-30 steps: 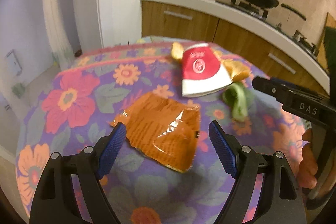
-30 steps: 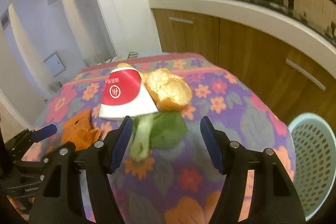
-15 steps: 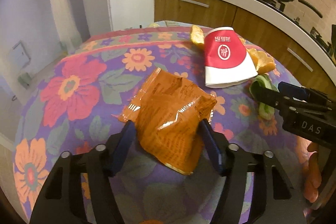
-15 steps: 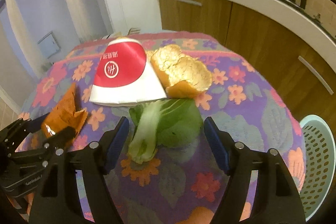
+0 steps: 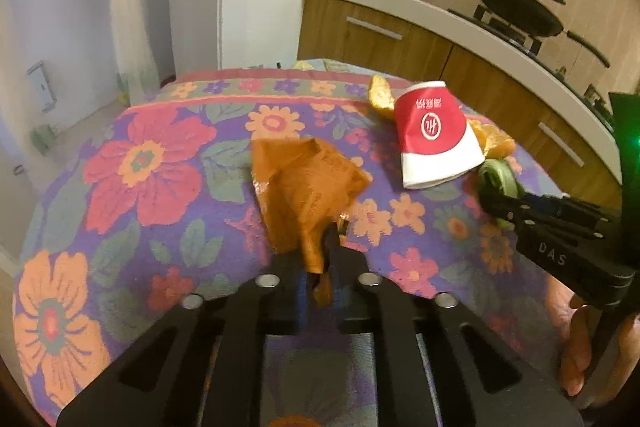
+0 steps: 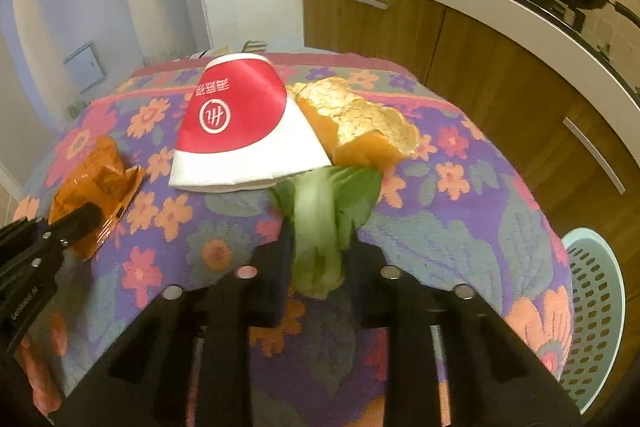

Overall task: Collect trash
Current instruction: 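Grasp the bok choy stalk with the right tool while the left tool grasps the orange chip wrapper, then carry the bok choy stalk and chip wrapper over the blue basket with both tools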

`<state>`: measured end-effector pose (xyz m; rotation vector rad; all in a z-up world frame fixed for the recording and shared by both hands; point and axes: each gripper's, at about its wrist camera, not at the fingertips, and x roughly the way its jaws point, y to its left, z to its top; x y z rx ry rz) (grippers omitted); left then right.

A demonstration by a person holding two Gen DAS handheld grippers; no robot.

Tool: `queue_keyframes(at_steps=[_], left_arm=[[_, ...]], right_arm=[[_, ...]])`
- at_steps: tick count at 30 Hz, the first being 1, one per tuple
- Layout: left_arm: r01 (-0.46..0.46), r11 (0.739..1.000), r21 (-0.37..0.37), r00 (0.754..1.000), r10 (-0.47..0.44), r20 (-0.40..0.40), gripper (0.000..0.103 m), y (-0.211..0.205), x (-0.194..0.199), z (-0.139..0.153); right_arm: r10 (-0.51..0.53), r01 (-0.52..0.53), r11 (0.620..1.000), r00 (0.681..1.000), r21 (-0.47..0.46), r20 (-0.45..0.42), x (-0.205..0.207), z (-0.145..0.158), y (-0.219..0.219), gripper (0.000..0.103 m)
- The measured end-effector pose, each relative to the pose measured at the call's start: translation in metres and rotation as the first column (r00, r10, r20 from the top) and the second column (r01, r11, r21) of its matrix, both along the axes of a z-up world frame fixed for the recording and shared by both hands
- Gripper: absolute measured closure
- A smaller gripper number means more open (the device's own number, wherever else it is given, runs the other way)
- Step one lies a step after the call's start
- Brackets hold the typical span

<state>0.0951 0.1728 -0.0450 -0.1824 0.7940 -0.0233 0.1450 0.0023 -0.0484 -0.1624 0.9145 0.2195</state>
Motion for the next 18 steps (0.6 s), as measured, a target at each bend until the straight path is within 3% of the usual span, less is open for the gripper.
queue_keyframes(at_steps=[9,12,18], left_arm=[[0.015,1.0,-0.027,1.0,-0.014,0.028,0.098,0.002,-0.004,0.003],[0.036,0.998,-0.051,0.997,-0.032,0.072,0.098,0.004,-0.011,0.008],[0.061,0.998,-0.027,0.99,-0.057,0.126,0.098,-0.006,-0.022,0.017]], right_arm=[[0.032,-0.033,0.998,0.999,0.056,0.014,-0.007,0.008,-0.007,0.084],[0.065,-0.069,0.994,0.996,0.079,0.055,-0.016,0.015,-0.007,0.084],[0.064,-0.077,0.987,0.994,0.141,0.092,-0.032,0.027,-0.021,0.084]])
